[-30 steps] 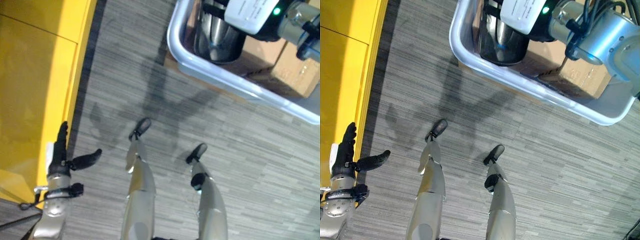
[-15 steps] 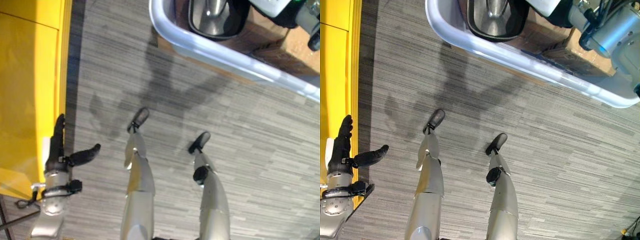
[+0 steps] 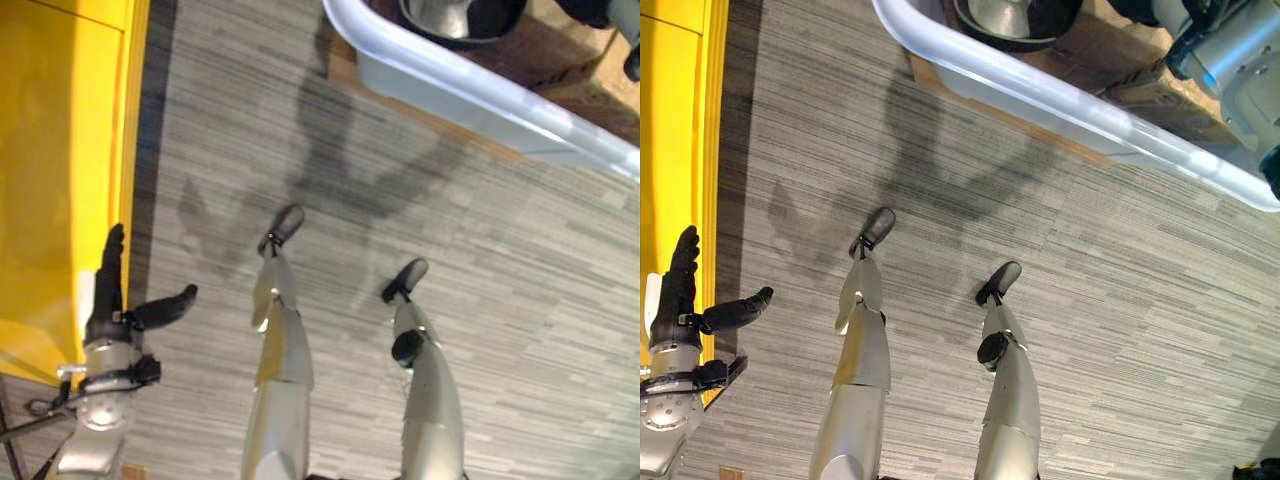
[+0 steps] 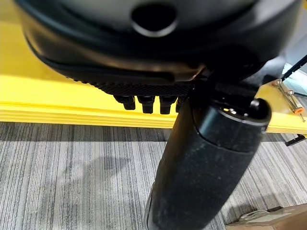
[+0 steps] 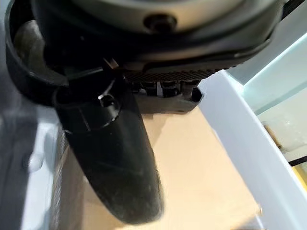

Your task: Move parts from the plastic box to the shelf.

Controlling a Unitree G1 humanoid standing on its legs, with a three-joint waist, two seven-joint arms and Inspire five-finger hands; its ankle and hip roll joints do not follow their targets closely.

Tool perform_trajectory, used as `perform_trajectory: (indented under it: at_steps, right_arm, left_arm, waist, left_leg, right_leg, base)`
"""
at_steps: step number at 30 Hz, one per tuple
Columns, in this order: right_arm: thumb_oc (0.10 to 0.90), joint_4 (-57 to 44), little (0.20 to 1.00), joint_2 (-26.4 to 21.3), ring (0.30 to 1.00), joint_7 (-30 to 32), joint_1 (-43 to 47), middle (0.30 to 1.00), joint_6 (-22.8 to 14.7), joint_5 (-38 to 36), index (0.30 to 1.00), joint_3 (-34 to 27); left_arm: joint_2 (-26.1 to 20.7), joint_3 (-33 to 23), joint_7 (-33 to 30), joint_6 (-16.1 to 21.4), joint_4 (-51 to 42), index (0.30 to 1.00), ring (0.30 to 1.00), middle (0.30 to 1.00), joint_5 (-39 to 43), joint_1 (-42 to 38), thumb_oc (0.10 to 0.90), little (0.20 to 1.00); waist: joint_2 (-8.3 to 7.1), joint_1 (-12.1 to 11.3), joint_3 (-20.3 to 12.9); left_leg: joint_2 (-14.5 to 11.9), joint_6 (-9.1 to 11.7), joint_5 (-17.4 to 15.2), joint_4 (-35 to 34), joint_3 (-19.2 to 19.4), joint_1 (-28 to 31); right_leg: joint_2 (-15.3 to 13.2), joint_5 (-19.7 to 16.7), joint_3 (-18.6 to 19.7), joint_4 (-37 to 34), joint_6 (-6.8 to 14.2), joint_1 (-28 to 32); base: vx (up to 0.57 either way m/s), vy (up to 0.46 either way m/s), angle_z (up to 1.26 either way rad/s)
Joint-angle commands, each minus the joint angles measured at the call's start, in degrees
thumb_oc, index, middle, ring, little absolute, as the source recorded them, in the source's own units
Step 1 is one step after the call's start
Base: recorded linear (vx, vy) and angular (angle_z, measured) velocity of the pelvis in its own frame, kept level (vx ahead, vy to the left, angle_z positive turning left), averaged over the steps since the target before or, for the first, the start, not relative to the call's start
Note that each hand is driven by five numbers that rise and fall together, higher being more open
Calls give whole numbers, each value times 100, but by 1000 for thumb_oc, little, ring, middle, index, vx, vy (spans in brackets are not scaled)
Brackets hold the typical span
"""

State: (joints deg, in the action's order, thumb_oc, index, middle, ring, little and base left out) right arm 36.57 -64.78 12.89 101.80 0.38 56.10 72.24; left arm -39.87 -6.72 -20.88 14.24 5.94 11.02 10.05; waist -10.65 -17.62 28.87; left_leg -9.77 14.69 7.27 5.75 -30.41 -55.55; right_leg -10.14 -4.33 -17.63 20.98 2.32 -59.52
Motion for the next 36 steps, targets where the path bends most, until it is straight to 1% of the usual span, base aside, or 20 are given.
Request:
perform_trajectory:
  at_steps: [1,4,7,8,12,15,16,22,27,28,29,30,32,33,34,36]
  right_arm:
    - [400,539,300,-275,300,-383,-109,300,8,65,300,798]
    - [400,456,300,-282,300,-368,-132,300,-15,16,300,798]
    - [400,307,300,-279,300,-311,-164,300,-61,-196,300,798]
    - [400,303,300,-283,300,-313,-165,300,-61,-198,300,798]
    - [400,111,300,-331,300,-276,-258,300,-117,-460,300,798]
    - [400,20,300,-359,300,-281,-329,300,-155,-495,300,798]
    - [400,-97,300,-393,300,-275,-383,300,-189,-593,300,798]
    - [400,-593,300,-651,300,-259,-455,300,-314,-918,300,798]
    - [400,-830,300,-844,300,-331,-664,300,-416,-1026,300,798]
    - [400,-850,300,-897,300,-342,-683,300,-433,-1050,300,798]
    - [400,-844,300,-930,300,-342,-709,300,-456,-1067,300,798]
    - [400,-870,300,-987,300,-361,-740,300,-472,-1063,300,798]
    - [400,-893,300,-1097,300,-366,-816,300,-499,-1110,300,751]
    - [400,-900,300,-1101,300,-367,-855,300,-498,-1107,300,722]
    - [400,-941,300,-1182,300,-364,-884,300,-531,-1153,300,653]
    - [400,-1017,300,-1284,300,-370,-928,300,-539,-1149,300,592]
  left_arm:
    - [-255,-442,-295,351,-272,1000,1000,1000,124,364,900,1000]
    - [-229,-406,-290,355,-272,1000,1000,1000,126,335,900,1000]
    - [-130,-291,-272,347,-267,1000,1000,1000,127,243,900,1000]
    - [-130,-287,-273,347,-265,1000,1000,1000,126,241,900,1000]
    - [41,-171,-257,331,-273,1000,1000,1000,131,172,900,1000]
    - [49,-124,-222,318,-266,1000,1000,1000,123,128,900,1000]
    - [105,-89,-196,305,-247,1000,1000,1000,120,101,900,1000]
    - [233,-3,-113,275,-218,1000,1000,1000,100,33,900,1000]
    - [324,97,37,219,-206,1000,1000,1000,86,-35,900,1000]
    - [329,103,64,213,-206,1000,1000,1000,80,-68,900,1000]
    - [355,122,95,203,-174,1000,1000,1000,86,-97,900,1000]
    - [350,129,118,197,-185,1000,1000,1000,81,-96,900,1000]
    - [356,124,182,187,-201,1000,1000,1000,85,-107,900,1000]
    - [346,128,183,185,-204,1000,1000,1000,86,-95,900,1000]
    - [323,122,234,177,-190,1000,1000,1000,90,-124,900,1000]
    - [306,93,294,168,-198,1000,1000,1000,128,-122,900,1000]
  waist:
    - [-190,-191,92]
    - [-168,-192,92]
    - [-70,-172,92]
    - [-67,-173,92]
    - [40,-127,92]
    - [68,-135,92]
    - [117,-114,92]
    - [245,-75,92]
    - [346,-53,92]
    - [366,-68,92]
    - [382,-35,92]
    - [408,-60,92]
    - [427,-48,92]
    - [431,-55,92]
    - [421,-50,92]
    - [418,-55,92]
  left_leg:
    - [82,-564,555,-1075,-70,863]
    - [82,-566,552,-1075,-84,882]
    - [75,-563,540,-1075,-77,945]
    - [74,-563,539,-1075,-79,947]
    - [59,-569,529,-1075,-76,1061]
    - [62,-569,517,-1075,-79,1139]
    - [59,-570,509,-1075,-59,1232]
    - [72,-587,473,-1075,-32,1679]
    - [80,-608,412,-1075,18,2138]
    - [114,-588,515,-1054,-28,2143]
    - [99,-610,408,-1069,35,2339]
    - [128,-598,501,-1043,5,2346]
    - [138,-608,473,-1041,40,2577]
    - [133,-611,469,-1044,36,2597]
    - [155,-626,446,-1037,76,2805]
    - [165,-639,421,-1032,108,2992]
  right_leg:
    - [-292,938,185,321,691,739]
    - [-285,932,184,297,691,769]
    - [-277,906,185,244,693,858]
    - [-275,905,183,242,694,862]
    - [-268,910,172,231,694,995]
    - [-275,919,149,228,695,1098]
    - [-282,905,146,221,697,1198]
    - [-290,909,139,220,699,1653]
    - [-286,896,122,103,704,2198]
    - [-290,729,83,18,671,2253]
    - [-285,854,123,30,700,2450]
    - [-298,690,87,-52,676,2498]
    - [-302,666,74,-151,687,2787]
    - [-294,658,64,-178,689,2822]
    - [-298,644,83,-227,699,3042]
    - [-311,642,83,-279,710,3263]
  base:
    - [0,0,0]
    - [-5,0,4]
    - [-10,10,5]
    - [-9,9,5]
    - [0,0,0]
    - [0,0,0]
    - [0,0,0]
    - [0,0,0]
    - [-20,9,0]
    - [-35,13,1]
    - [-104,63,-1]
    - [-26,32,2]
    - [-52,49,3]
    - [-17,39,-1]
    - [-8,30,-1]
    - [-8,23,0]
